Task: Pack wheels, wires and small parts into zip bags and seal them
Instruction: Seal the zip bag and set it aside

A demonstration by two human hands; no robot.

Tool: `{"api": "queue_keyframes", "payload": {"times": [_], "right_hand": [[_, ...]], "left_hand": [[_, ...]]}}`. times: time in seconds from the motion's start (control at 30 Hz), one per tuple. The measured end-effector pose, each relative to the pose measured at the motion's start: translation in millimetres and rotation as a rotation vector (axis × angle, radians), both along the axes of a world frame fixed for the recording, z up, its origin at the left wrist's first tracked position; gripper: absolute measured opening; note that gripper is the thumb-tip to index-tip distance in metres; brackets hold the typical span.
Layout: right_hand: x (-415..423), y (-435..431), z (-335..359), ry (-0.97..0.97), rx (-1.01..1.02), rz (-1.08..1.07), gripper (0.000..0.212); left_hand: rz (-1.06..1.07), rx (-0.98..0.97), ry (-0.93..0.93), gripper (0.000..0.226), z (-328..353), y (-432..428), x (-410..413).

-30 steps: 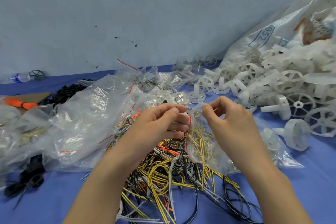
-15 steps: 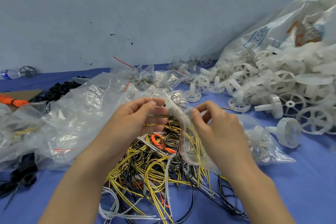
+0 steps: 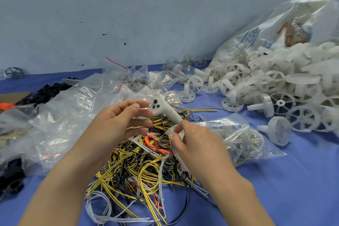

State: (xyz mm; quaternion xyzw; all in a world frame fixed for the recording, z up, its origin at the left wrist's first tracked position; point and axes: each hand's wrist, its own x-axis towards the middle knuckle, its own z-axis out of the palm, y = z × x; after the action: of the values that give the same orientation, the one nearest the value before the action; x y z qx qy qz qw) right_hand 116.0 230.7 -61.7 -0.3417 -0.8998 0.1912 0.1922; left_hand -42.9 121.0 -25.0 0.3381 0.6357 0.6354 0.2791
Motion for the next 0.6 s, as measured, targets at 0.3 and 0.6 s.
{"api": "queue_keyframes", "payload": {"times": [0.3, 0.6], "right_hand": [[-4.1, -7.2, -3.2, -0.036, 0.037, 0.029, 0.019], [-3.2, -9.7, -5.9, -0.054, 0.02, 0.051, 0.018]], "left_hand": [[0.019, 0.001, -0.003, 0.025, -3.7, -5.6, -0.3], [0.074, -0.015, -0.032, 0.026, -13.1, -14.2, 1.6]]}}
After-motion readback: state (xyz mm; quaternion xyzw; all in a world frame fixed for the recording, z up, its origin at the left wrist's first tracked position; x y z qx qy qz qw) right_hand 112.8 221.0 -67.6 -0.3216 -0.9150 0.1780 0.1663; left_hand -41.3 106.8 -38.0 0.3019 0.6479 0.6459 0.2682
